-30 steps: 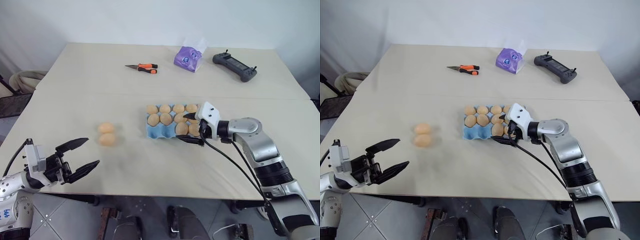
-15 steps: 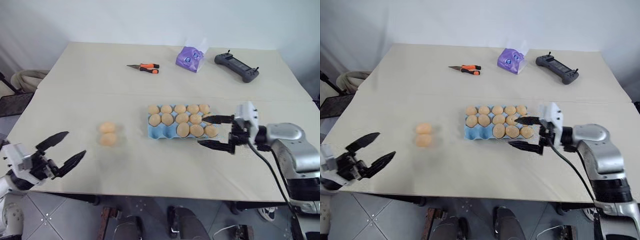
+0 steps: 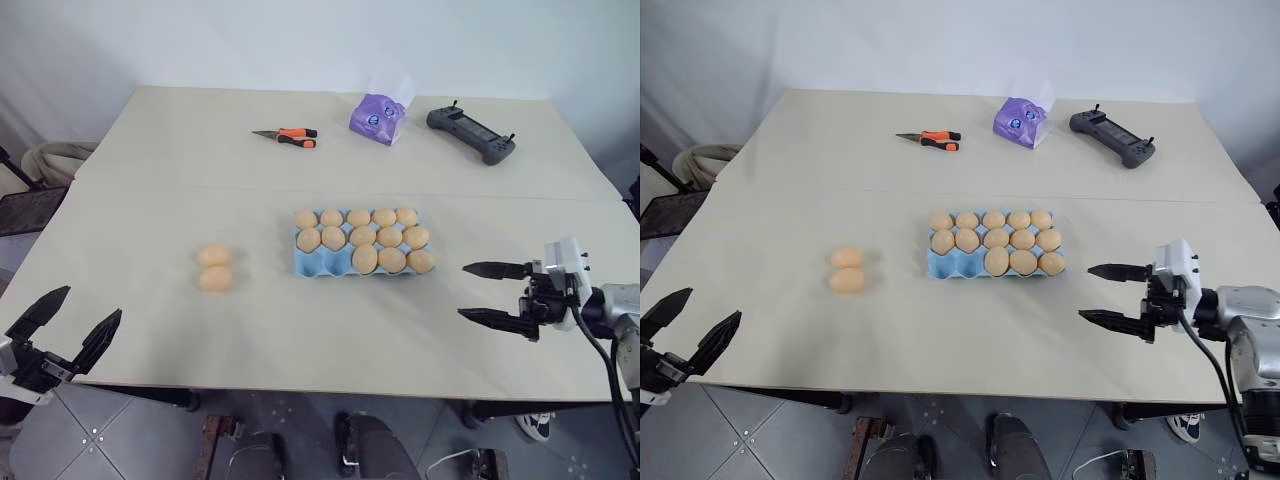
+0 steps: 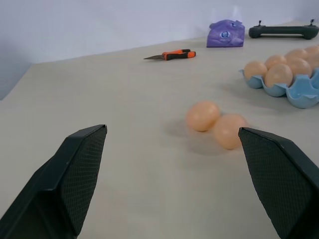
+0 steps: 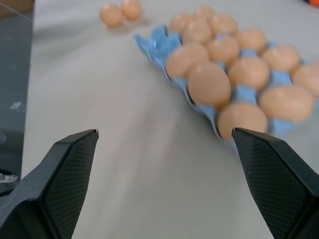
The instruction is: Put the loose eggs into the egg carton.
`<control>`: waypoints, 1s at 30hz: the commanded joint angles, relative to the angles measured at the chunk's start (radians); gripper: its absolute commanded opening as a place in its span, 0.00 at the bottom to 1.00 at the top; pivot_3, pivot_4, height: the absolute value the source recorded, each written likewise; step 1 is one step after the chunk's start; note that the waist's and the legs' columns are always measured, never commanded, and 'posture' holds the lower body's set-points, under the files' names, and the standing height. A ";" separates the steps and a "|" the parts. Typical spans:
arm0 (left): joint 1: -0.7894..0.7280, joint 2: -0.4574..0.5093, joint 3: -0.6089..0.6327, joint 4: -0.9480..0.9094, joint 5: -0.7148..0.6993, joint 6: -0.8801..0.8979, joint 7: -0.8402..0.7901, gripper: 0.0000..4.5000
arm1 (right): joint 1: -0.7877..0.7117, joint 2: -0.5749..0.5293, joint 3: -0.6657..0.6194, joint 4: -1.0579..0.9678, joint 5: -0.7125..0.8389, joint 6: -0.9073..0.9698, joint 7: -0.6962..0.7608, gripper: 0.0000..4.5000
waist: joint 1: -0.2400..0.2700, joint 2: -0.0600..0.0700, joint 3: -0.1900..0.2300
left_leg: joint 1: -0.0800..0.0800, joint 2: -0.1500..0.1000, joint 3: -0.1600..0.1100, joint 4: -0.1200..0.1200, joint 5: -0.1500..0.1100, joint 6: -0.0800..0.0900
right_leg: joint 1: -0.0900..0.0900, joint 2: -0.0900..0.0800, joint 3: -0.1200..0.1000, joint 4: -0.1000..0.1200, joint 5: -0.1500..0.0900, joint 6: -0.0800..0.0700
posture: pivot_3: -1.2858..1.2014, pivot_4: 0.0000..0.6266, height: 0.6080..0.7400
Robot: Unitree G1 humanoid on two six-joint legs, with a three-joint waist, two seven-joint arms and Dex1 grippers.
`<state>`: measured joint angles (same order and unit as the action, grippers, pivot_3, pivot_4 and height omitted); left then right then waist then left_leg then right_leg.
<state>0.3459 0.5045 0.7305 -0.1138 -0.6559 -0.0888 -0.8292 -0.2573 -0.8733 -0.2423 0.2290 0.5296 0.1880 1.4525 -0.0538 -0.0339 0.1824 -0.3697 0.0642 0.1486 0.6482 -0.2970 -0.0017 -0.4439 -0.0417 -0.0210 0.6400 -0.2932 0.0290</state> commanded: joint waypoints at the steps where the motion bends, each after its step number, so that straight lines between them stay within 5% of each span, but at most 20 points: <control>1: 0.042 -0.029 0.034 -0.085 0.003 -0.016 0.056 1.00 | -0.028 -0.029 -0.034 0.042 0.008 -0.030 0.036 1.00 | -0.001 0.000 0.000 | 0.000 0.000 0.000 0.000 0.000 0.000 | 0.000 0.000 0.000 0.000 0.000 0.000 | 0.52 0.24 1.00; 12: 0.105 -0.112 -0.015 -0.198 0.032 0.005 0.182 1.00 | -0.102 -0.014 0.003 0.114 -0.020 -0.034 0.027 1.00 | 0.000 0.000 0.000 | 0.000 0.000 0.000 0.000 0.000 0.000 | 0.000 0.001 0.001 -0.002 0.000 0.000 | 0.52 0.24 1.00; 25: -0.170 -0.280 -0.381 -0.354 0.247 0.225 0.610 1.00 | -0.105 0.011 0.017 0.085 -0.029 -0.020 -0.008 1.00 | 0.019 0.000 0.000 | 0.000 -0.001 0.001 0.002 0.000 0.002 | 0.003 0.002 0.003 -0.002 0.003 0.005 | 0.52 0.24 1.00; 30: -0.258 -0.308 -0.461 -0.313 0.279 0.441 0.749 1.00 | -0.109 0.004 0.015 0.093 -0.036 -0.026 -0.009 1.00 | 0.024 0.000 0.000 | 0.001 -0.001 0.001 0.003 0.000 0.002 | 0.003 0.003 0.003 -0.002 0.004 0.006 | 0.52 0.24 1.00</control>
<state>0.0992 0.1988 0.2752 -0.4166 -0.3907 0.3075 -0.1167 -0.3632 -0.8578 -0.2042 0.3416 0.4899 0.1738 1.4471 -0.0294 -0.0337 0.1823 -0.3692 0.0635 0.1493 0.6510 -0.2966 -0.0001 -0.4407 -0.0390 -0.0176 0.6378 -0.2895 0.0350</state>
